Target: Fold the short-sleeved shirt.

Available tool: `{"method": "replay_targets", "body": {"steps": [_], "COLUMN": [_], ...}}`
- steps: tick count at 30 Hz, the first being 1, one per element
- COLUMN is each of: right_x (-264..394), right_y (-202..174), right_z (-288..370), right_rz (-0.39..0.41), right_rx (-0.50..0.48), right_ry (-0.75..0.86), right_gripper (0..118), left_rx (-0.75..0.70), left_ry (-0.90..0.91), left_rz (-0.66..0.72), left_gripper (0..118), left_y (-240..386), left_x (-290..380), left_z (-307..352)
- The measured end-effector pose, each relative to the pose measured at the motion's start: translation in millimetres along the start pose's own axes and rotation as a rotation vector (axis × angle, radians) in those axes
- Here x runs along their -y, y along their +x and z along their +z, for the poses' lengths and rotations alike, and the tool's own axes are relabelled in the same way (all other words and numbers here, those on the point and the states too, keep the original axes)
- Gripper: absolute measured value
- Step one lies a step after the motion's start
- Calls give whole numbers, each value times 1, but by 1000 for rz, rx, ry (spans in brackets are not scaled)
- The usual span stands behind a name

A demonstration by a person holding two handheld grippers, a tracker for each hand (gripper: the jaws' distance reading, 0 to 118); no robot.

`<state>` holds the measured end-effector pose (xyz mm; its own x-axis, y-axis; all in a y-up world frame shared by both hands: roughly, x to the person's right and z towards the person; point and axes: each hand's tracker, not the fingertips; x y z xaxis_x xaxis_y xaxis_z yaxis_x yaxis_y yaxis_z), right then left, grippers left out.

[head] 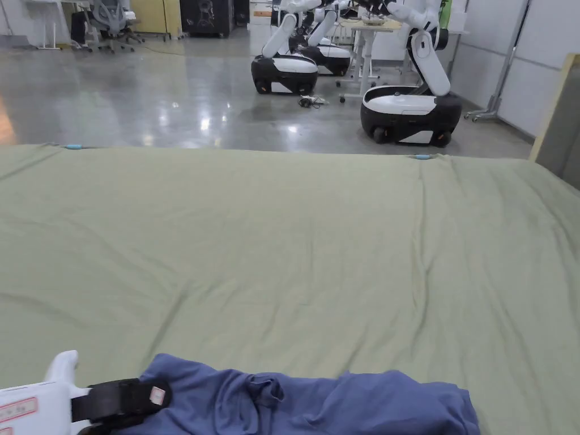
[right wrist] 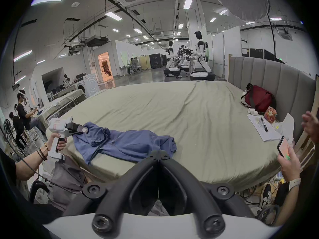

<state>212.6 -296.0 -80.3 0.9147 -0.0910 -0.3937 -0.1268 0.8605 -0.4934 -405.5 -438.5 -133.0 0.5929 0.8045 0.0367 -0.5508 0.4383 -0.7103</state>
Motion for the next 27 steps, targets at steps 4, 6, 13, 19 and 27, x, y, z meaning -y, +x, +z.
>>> {"method": "replay_targets", "body": {"steps": [4, 6, 13, 19, 27], "right_x": [-3, -4, -7, -8, -6], "right_y": [5, 4, 3, 1, -3], "right_z": [3, 3, -1, -9, -10], "right_rz": [-18, -19, -7, -3, -12], "right_rx": [-16, -21, -20, -23, -68], "right_ry": [15, 20, 21, 1, 3], "right_gripper": [2, 2, 2, 2, 2], "left_rx": [-79, -117, -229, -388, -753], "left_ry": [62, 95, 194, 157, 69], "left_rz": [-7, 4, 36, -257, -650], "left_gripper": [9, 9, 9, 9, 9], "left_y": [-7, -13, 1, 138, 233], "left_x": [-11, -16, -27, -11, 52], "left_z": [42, 62, 87, 36, -122]}}
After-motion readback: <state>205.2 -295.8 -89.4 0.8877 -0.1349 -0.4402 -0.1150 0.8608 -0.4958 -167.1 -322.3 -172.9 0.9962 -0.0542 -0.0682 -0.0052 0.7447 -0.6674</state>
